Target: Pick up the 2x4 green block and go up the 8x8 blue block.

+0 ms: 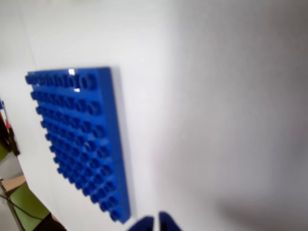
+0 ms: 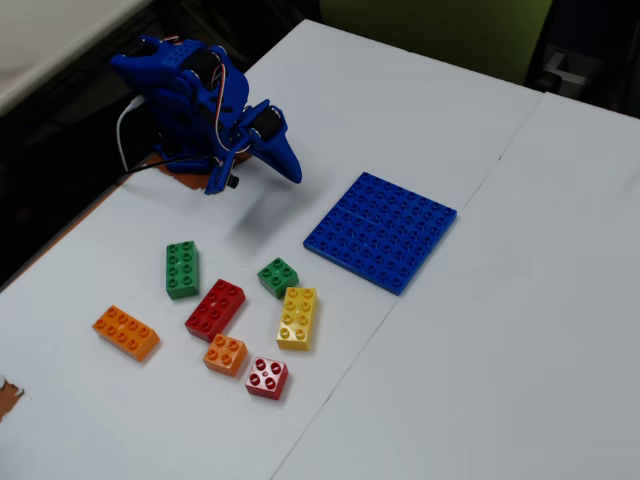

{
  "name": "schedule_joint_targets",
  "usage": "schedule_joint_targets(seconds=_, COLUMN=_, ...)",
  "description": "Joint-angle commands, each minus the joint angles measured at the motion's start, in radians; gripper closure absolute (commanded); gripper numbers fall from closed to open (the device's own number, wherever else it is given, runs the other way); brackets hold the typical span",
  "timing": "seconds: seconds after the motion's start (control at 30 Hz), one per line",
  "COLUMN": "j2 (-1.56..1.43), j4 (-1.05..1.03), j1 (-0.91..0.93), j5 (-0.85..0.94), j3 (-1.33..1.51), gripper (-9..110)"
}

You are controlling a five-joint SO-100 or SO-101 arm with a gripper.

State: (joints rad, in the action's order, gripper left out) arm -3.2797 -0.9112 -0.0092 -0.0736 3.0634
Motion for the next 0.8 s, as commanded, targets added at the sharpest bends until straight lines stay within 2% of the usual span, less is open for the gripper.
schedule_joint_targets(seconds=0.0, j2=-0.041, j4=0.02, j1=-0.002, j5=0.003, j3=0.006, gripper=101)
schedule_joint_targets(seconds=0.57, j2=-0.041, j4=0.021, j1=-0.002, j5=0.015, j3=0.006, gripper=101)
schedule_joint_targets(seconds=0.67, j2=-0.041, j4=0.067, j1=-0.002, j5=0.11, j3=0.02, gripper=101)
schedule_joint_targets(seconds=0.77, j2=-0.041, j4=0.1, j1=0.005, j5=0.376, j3=0.023, gripper=101)
